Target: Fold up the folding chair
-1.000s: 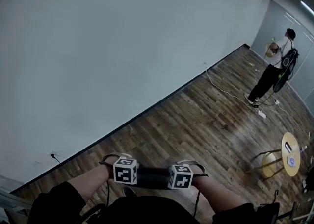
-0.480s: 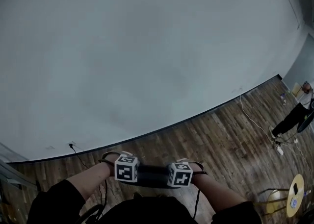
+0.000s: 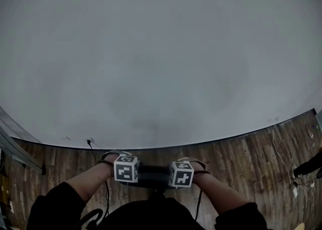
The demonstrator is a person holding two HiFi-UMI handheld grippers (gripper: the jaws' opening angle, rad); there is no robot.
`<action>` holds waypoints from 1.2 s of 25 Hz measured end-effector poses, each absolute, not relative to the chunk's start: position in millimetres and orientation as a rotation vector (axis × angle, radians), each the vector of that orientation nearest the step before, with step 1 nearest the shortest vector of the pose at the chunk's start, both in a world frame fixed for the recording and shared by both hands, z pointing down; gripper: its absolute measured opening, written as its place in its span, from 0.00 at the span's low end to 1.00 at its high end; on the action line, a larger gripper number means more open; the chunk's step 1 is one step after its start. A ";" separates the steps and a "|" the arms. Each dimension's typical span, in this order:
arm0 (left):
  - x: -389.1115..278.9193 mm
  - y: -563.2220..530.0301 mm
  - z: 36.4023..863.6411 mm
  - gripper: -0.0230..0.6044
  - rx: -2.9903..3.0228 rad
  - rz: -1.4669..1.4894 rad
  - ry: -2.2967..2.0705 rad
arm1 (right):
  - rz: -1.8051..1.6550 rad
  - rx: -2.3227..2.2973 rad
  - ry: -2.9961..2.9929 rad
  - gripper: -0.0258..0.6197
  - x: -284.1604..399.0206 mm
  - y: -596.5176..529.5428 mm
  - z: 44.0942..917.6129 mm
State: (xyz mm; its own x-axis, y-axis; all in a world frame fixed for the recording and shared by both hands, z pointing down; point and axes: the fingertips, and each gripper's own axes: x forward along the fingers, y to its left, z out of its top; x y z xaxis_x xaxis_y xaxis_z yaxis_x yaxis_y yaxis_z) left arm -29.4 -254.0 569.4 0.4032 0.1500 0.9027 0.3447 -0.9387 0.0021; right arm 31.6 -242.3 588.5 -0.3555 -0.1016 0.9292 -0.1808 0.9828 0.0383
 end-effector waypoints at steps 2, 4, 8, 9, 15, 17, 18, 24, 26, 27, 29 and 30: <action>-30.8 -271.1 572.5 0.19 -2.498 -1.596 -0.396 | 0.077 0.147 -1.956 0.11 28.5 -260.2 590.6; -30.7 -285.6 576.5 0.19 -2.522 -1.632 -0.347 | 0.065 0.097 -1.970 0.11 27.7 -276.0 593.7; -31.3 -313.7 583.1 0.19 -2.566 -1.684 -0.252 | 0.036 0.035 -1.981 0.11 27.8 -307.1 598.7; -32.6 -322.7 583.5 0.19 -2.572 -1.693 -0.231 | 0.029 0.021 -1.981 0.11 26.6 -316.1 598.3; -35.3 -355.4 585.0 0.19 -2.616 -1.703 -0.220 | 0.018 -0.033 -1.956 0.11 24.9 -352.8 598.7; -36.0 -367.5 585.4 0.19 -2.616 -1.691 -0.228 | 0.025 -0.021 -1.947 0.11 24.0 -364.4 598.1; -36.8 -371.5 586.2 0.19 -2.611 -1.690 -0.238 | 0.031 -0.012 -1.942 0.11 23.3 -368.0 598.5; -38.1 -396.7 591.6 0.18 -2.589 -1.670 -0.296 | 0.077 0.042 -1.930 0.12 21.5 -385.2 603.2; -41.5 -408.0 592.8 0.18 -2.582 -1.676 -0.311 | 0.092 0.057 -1.934 0.12 18.5 -395.9 604.1; -43.6 -413.1 593.9 0.18 -2.581 -1.683 -0.317 | 0.097 0.061 -1.936 0.12 16.7 -401.3 604.7; -45.9 -421.6 595.7 0.18 -2.590 -1.688 -0.315 | 0.102 0.060 -1.941 0.12 14.1 -409.7 605.2; -45.5 -425.0 595.9 0.18 -2.599 -1.683 -0.307 | 0.102 0.057 -1.943 0.12 13.6 -412.2 604.9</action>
State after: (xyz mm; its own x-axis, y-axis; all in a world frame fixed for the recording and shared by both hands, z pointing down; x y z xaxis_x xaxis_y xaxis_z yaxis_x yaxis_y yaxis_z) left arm -45.5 -425.0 595.9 0.3954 0.1484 0.9064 0.1808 -0.9801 0.0816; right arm 13.6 -412.2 604.9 -0.3658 0.0090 0.9306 -0.0885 0.9951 -0.0444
